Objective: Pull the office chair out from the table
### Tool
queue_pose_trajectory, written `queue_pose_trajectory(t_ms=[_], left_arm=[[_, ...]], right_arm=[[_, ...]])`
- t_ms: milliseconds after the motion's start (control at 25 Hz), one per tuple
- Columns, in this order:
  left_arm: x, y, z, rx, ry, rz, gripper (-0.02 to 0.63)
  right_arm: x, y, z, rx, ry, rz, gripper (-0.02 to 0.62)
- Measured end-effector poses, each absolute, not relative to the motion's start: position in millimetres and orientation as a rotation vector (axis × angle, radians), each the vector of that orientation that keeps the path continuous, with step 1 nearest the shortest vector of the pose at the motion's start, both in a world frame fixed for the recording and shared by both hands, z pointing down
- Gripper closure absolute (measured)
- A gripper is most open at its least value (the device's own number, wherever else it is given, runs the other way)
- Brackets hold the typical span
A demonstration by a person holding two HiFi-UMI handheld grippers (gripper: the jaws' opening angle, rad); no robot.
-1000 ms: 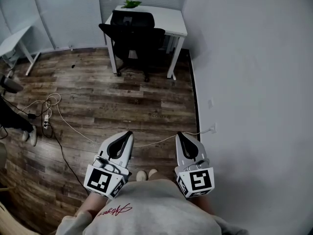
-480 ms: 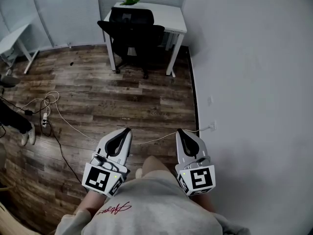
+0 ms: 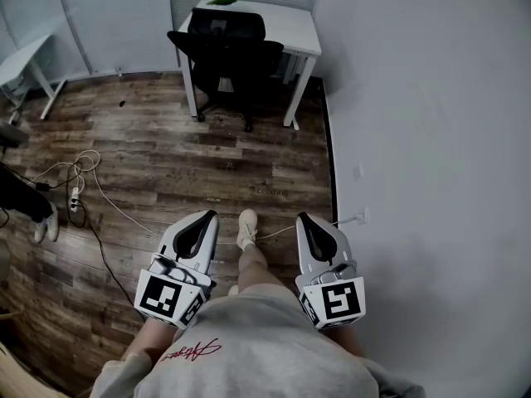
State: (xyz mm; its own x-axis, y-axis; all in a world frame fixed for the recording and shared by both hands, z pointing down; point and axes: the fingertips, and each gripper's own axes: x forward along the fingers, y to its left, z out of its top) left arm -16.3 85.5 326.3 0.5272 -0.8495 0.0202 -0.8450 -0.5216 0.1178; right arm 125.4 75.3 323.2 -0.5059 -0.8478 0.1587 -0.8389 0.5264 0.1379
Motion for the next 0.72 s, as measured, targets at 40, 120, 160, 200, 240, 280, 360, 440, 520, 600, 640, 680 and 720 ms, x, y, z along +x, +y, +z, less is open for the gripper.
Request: queue_pose_trajectory(t_ms=[40, 120, 160, 200, 240, 280, 360, 440, 520, 600, 640, 680, 720], left_arm=[[-17, 82, 325, 2.646, -1.476, -0.061, 0.612], [-18, 76, 323, 2.649, -1.484, -0.062, 0.612], [-19, 72, 323, 2.649, -1.489, -0.064, 0.612], [-20, 68, 323, 2.648, -1.495, -0.066, 0.612], [-21, 63, 323, 2.646, -1.5, -0.066, 0.612], [-22, 57, 324, 2.643, -1.504, -0.066, 0.612], [-22, 46, 327, 2.638, -1.511, -0.066, 0.612], [-24, 34, 332, 2.632, -1.518, -0.066, 0.612], [-25, 19, 335, 2.627, -1.521, -0.064, 0.612], [-26, 3, 337, 2.625, -1.528, -0.067, 0.612], [-26, -6, 339, 2.625, -1.533, -0.071, 0.612], [-28, -16, 340, 2.625, -1.539, -0.074, 0.612], [-28, -27, 342, 2.624, -1.542, -0.075, 0.612]], right_arm=[[125, 71, 320, 1.437, -2.57, -0.071, 0.6], [123, 62, 317, 1.444, -2.587, -0.085, 0.6], [122, 57, 317, 1.443, -2.592, -0.088, 0.6], [121, 52, 318, 1.439, -2.593, -0.089, 0.6], [119, 48, 320, 1.432, -2.593, -0.086, 0.6], [118, 43, 322, 1.422, -2.592, -0.081, 0.6], [116, 32, 328, 1.408, -2.591, -0.068, 0.6], [113, 18, 332, 1.402, -2.607, -0.062, 0.6], [111, 3, 334, 1.39, -2.613, -0.063, 0.6], [110, -13, 337, 1.382, -2.615, -0.069, 0.6], [109, -22, 338, 1.384, -2.624, -0.078, 0.6], [107, -33, 340, 1.386, -2.632, -0.086, 0.6], [107, -44, 341, 1.388, -2.636, -0.089, 0.6]])
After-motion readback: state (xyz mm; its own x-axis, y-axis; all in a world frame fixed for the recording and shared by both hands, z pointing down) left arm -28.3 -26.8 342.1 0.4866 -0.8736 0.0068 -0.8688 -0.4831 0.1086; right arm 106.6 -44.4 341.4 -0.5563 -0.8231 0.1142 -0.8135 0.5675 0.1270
